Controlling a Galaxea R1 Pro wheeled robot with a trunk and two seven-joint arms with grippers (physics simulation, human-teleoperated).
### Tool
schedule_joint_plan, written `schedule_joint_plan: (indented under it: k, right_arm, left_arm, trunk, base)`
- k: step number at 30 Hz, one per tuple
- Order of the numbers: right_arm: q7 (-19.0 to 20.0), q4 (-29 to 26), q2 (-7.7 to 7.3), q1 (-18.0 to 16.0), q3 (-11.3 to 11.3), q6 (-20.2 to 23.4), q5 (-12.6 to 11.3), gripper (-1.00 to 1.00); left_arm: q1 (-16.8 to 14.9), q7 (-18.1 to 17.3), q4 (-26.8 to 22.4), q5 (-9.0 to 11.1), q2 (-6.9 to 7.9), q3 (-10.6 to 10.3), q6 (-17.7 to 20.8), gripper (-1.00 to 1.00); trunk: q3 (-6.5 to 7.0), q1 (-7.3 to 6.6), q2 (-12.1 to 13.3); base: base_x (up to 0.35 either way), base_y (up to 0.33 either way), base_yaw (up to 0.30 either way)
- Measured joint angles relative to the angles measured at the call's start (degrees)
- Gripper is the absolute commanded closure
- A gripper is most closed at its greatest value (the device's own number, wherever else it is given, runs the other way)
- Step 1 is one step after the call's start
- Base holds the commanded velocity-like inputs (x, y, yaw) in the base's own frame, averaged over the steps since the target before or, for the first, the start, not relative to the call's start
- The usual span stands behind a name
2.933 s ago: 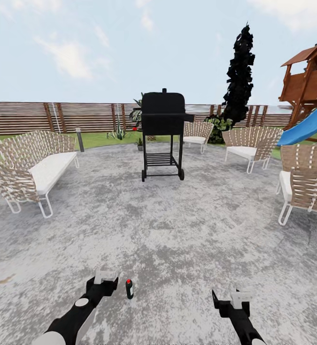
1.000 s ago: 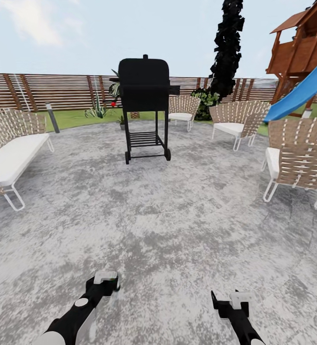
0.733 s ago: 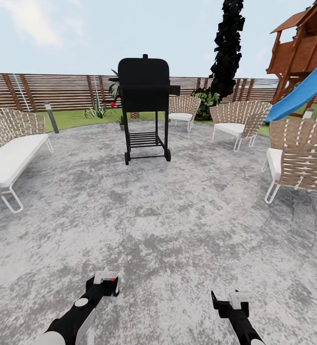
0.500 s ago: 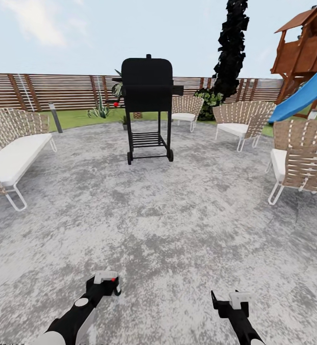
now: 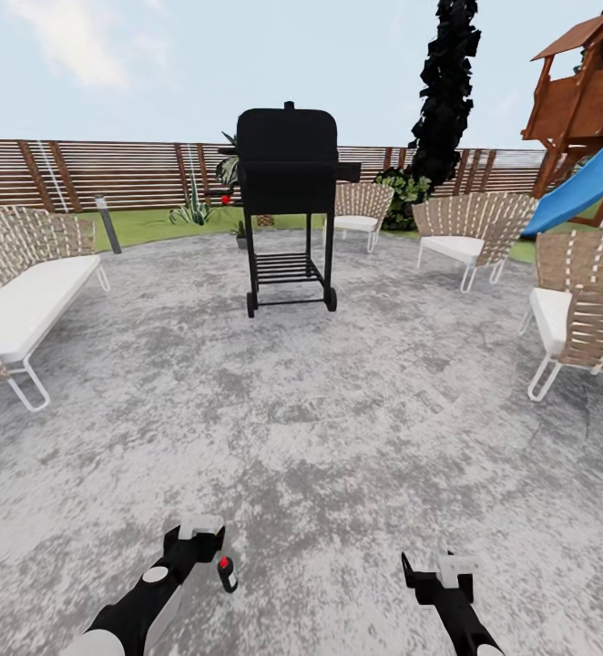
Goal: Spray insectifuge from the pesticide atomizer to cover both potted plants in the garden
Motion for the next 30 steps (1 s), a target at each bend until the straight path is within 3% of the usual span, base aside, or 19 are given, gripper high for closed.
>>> schedule_joint_plan:
  k: [9,30]
  right_arm:
    - [0.0,0.0,0.01,0.0,0.0,0.0,0.0,-1.00]
    - [-0.1,0.0,0.03,0.0,-0.3,0.0,0.0,-1.00]
  left_arm:
    - [0.1,0.0,0.0,0.0,-0.05,-0.1,-0.4,-1.00]
    - [-0.4,0.0,0.0,-0.1,-0.14,-0.5,-0.4,-1.00]
  trunk:
    - [-0.22,0.04,0.0]
    - [-6.56,0.58,-0.3]
  base:
    - [0.012,0.001,0.000]
    - [0.000,0.000,-0.009]
